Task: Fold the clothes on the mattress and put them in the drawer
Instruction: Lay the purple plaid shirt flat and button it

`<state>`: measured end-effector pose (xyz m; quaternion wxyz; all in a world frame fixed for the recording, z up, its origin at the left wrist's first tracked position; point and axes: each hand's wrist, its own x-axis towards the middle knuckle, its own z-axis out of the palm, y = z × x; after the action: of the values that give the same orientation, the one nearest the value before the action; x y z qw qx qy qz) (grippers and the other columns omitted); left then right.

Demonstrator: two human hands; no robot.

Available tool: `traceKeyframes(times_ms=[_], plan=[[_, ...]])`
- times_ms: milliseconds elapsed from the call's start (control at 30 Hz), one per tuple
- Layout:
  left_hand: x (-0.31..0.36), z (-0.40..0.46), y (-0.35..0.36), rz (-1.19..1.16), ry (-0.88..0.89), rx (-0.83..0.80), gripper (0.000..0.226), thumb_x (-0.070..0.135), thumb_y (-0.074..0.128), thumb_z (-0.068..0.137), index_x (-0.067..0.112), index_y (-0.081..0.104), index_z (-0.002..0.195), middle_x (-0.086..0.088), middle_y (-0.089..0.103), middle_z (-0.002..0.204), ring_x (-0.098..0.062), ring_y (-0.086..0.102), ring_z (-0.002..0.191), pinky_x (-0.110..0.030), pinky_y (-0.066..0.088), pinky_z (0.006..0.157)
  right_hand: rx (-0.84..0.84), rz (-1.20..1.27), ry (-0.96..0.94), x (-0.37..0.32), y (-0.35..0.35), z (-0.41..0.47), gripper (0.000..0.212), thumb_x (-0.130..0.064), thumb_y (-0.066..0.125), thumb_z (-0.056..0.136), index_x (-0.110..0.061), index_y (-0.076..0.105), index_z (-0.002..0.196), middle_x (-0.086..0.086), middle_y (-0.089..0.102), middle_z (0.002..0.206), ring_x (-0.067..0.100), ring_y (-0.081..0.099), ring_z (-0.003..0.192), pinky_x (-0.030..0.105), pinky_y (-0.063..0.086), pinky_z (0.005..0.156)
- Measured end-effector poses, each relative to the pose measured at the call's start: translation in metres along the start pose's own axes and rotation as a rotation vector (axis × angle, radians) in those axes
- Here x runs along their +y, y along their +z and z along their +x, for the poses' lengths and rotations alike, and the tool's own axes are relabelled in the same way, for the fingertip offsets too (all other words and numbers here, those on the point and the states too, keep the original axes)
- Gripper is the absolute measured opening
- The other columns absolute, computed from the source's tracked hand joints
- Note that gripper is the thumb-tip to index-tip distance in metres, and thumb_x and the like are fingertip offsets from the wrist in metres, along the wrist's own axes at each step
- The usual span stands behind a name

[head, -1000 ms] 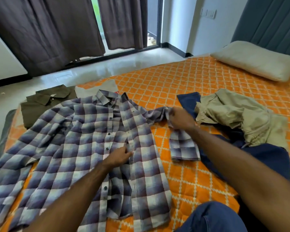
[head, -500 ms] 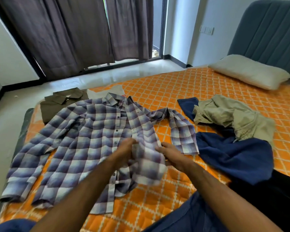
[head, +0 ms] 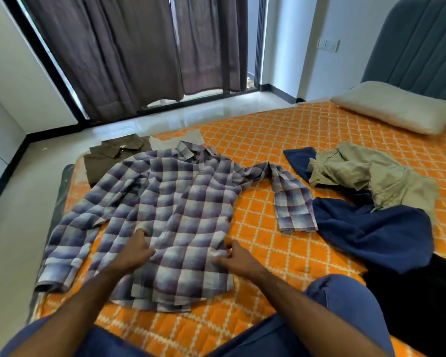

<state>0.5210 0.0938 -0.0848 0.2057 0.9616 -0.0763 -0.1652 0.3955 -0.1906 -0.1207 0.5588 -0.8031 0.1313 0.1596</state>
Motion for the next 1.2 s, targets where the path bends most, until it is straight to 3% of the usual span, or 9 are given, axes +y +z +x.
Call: traceKeyframes(times_ms=[67, 200, 333, 433, 633, 767, 967, 1100, 1200], plan=[[0.008, -0.007, 0.013, 0.103, 0.178, 0.088, 0.055, 0.031, 0.070, 0.090, 0.017, 0.044, 0.137, -0.007, 0.050, 0.134, -0.023, 0.053, 0.117, -0.034, 0.048, 0.092, 0.055, 0.017, -0.006, 0.005, 0.013, 0.005, 0.073, -0.060, 0.077, 0.078, -0.030, 0.049, 0.138, -0.012, 0.064, 0.132, 0.011, 0.064, 0.116, 0.034, 0.056, 0.097], [0.047, -0.015, 0.027, 0.230, 0.518, -0.106, 0.059, 0.062, 0.062, 0.087, 0.036, 0.041, 0.135, 0.010, 0.043, 0.134, -0.010, 0.047, 0.115, -0.027, 0.045, 0.090, 0.122, -0.010, -0.023, -0.004, 0.008, 0.005, 0.027, -0.023, 0.069, 0.092, -0.017, 0.066, 0.119, 0.003, 0.072, 0.112, 0.017, 0.069, 0.097, 0.043, 0.059, 0.090], [0.069, -0.017, 0.049, 0.442, 0.625, -0.344, 0.096, 0.091, 0.045, 0.071, 0.031, 0.032, 0.145, 0.006, 0.035, 0.144, -0.016, 0.041, 0.123, -0.036, 0.043, 0.101, 0.094, 0.063, 0.113, -0.009, -0.035, -0.008, 0.009, -0.009, 0.065, 0.096, -0.007, 0.061, 0.104, 0.009, 0.062, 0.081, 0.017, 0.062, 0.058, 0.032, 0.057, 0.052], [0.066, -0.017, 0.063, 0.404, 0.665, -0.386, 0.099, 0.091, 0.049, 0.070, 0.032, 0.028, 0.146, 0.007, 0.028, 0.149, -0.018, 0.036, 0.131, -0.042, 0.041, 0.107, 0.061, -0.074, 0.185, -0.003, -0.082, -0.023, 0.011, -0.008, 0.064, 0.096, -0.007, 0.056, 0.104, 0.012, 0.058, 0.074, 0.017, 0.058, 0.048, 0.030, 0.054, 0.045], [0.060, -0.027, 0.082, 0.473, 0.631, -0.361, 0.087, 0.070, 0.061, 0.082, 0.035, 0.021, 0.150, 0.006, 0.014, 0.161, -0.022, 0.023, 0.144, -0.047, 0.033, 0.113, 0.155, -0.640, 0.302, 0.036, -0.127, -0.032, 0.043, -0.017, 0.074, 0.083, -0.013, 0.050, 0.118, 0.009, 0.065, 0.118, 0.026, 0.066, 0.091, 0.032, 0.058, 0.070], [0.063, -0.052, 0.082, 0.653, 0.794, -0.251, 0.088, 0.082, 0.054, 0.077, 0.029, 0.030, 0.142, 0.004, 0.033, 0.142, -0.018, 0.035, 0.120, -0.036, 0.037, 0.100, 0.406, -1.170, -0.009, 0.038, -0.092, -0.031, 0.053, -0.027, 0.066, 0.085, -0.016, 0.048, 0.133, 0.009, 0.050, 0.132, 0.032, 0.052, 0.117, 0.044, 0.046, 0.095], [0.071, -0.078, 0.086, 0.855, 0.796, -0.260, 0.061, 0.044, 0.065, 0.086, 0.021, 0.037, 0.134, -0.006, 0.049, 0.129, -0.024, 0.049, 0.102, -0.040, 0.046, 0.090, -0.122, -0.648, -0.139, 0.015, -0.018, -0.021, 0.021, -0.032, 0.067, 0.095, -0.025, 0.052, 0.109, -0.004, 0.055, 0.111, 0.015, 0.060, 0.095, 0.032, 0.054, 0.085], [0.066, -0.083, 0.088, 0.790, 0.757, -0.258, 0.042, 0.034, 0.061, 0.090, 0.023, 0.044, 0.127, -0.004, 0.050, 0.128, -0.023, 0.052, 0.103, -0.040, 0.045, 0.089, -0.012, -0.599, -0.124, 0.029, -0.007, -0.013, 0.016, -0.033, 0.064, 0.095, -0.029, 0.053, 0.105, -0.009, 0.059, 0.101, 0.010, 0.059, 0.088, 0.039, 0.058, 0.087], [0.064, -0.078, 0.091, 0.405, 0.589, -0.277, 0.026, 0.039, 0.056, 0.091, 0.031, 0.046, 0.114, 0.003, 0.056, 0.113, -0.011, 0.054, 0.090, -0.032, 0.051, 0.081, 0.060, -0.489, -0.199, 0.028, -0.002, -0.016, 0.007, -0.024, 0.056, 0.101, -0.028, 0.055, 0.107, -0.010, 0.060, 0.102, 0.006, 0.060, 0.088, 0.034, 0.058, 0.088]])
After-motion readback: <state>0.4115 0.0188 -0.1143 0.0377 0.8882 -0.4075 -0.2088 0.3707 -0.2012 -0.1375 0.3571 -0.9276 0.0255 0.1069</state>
